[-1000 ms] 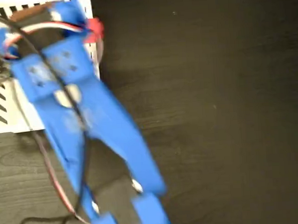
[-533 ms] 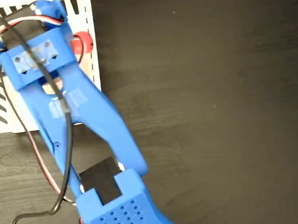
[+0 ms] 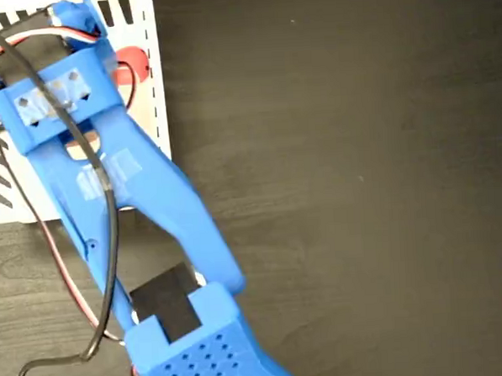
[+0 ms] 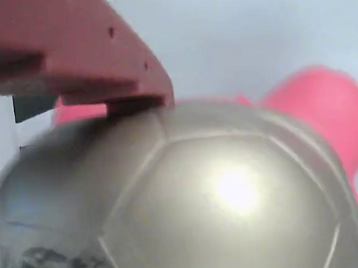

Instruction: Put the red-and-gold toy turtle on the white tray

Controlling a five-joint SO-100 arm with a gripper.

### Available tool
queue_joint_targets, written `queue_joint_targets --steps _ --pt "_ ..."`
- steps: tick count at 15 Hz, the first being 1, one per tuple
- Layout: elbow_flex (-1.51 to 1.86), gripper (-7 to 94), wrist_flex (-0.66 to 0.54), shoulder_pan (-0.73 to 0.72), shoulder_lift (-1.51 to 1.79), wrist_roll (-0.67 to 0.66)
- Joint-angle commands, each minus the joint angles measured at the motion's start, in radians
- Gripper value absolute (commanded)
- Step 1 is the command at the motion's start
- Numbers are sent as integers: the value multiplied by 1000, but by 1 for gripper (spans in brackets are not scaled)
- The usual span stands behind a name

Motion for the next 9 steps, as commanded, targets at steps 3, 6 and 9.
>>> queue_joint_targets --steps 3,6,9 --pt "-64 61 37 -32 46 11" --pt "-64 61 44 -38 54 17" --pt "-69 54 40 -32 94 23"
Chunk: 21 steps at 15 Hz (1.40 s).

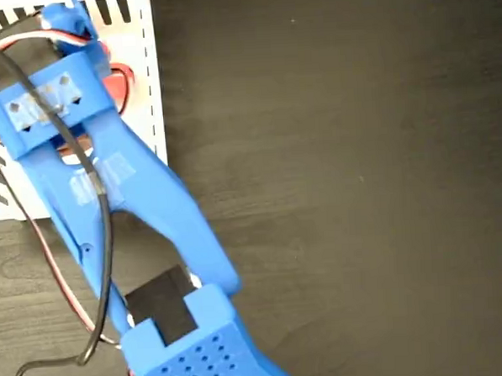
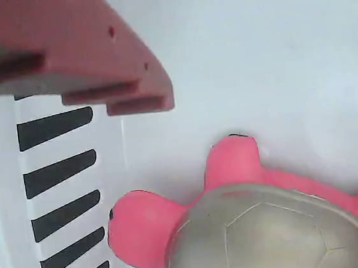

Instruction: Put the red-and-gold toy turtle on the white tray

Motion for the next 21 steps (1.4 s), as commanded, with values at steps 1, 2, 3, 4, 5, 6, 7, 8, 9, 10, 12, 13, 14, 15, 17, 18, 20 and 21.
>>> queue_joint_targets --steps 1,2,3,4,5,6,7,8,9,10,12,13,14,15,17,18,20,21 --pt "-71 38 -3 -8 121 31" --pt "-78 2 -15 5 161 40" --pt "-81 0 -20 17 216 41" --pt "-55 0 -51 32 291 38" --pt "25 0 -118 49 399 20" --pt "135 0 -206 74 526 11" --pt "288 0 -328 104 680 -5" --pt "442 0 -446 141 830 -18" --pt "571 0 -534 178 962 -38" --pt "687 0 -588 210 1078 -71" --pt "920 0 -606 262 1292 -141" --pt "1042 0 -588 285 1388 -164" --pt "1186 0 -565 308 1493 -189" --pt "1339 0 -551 325 1606 -202" --pt "1631 0 -526 333 1822 -207" --pt "1735 0 -518 333 1894 -196" --pt "1876 0 -500 341 2011 -173" --pt "1934 0 -482 341 2083 -170"
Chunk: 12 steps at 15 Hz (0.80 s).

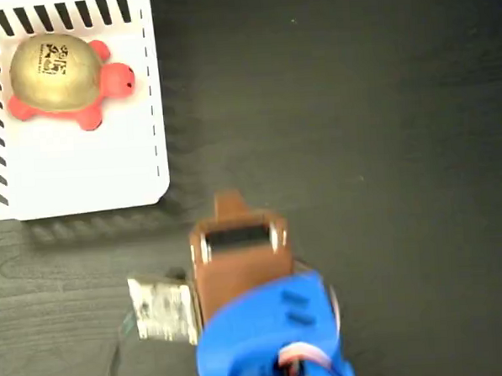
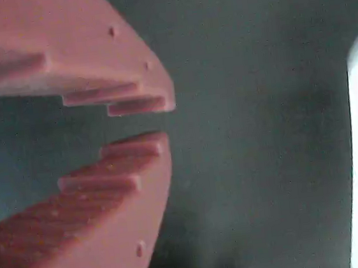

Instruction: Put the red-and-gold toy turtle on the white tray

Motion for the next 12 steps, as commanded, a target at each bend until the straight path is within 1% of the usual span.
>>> queue_joint_targets --steps 1,2,3,7,12 --pt "109 0 58 20 183 26" --pt "143 0 106 15 233 31" --pt "161 0 121 17 235 40" --pt "204 0 121 38 259 58" --pt "204 0 121 35 259 51"
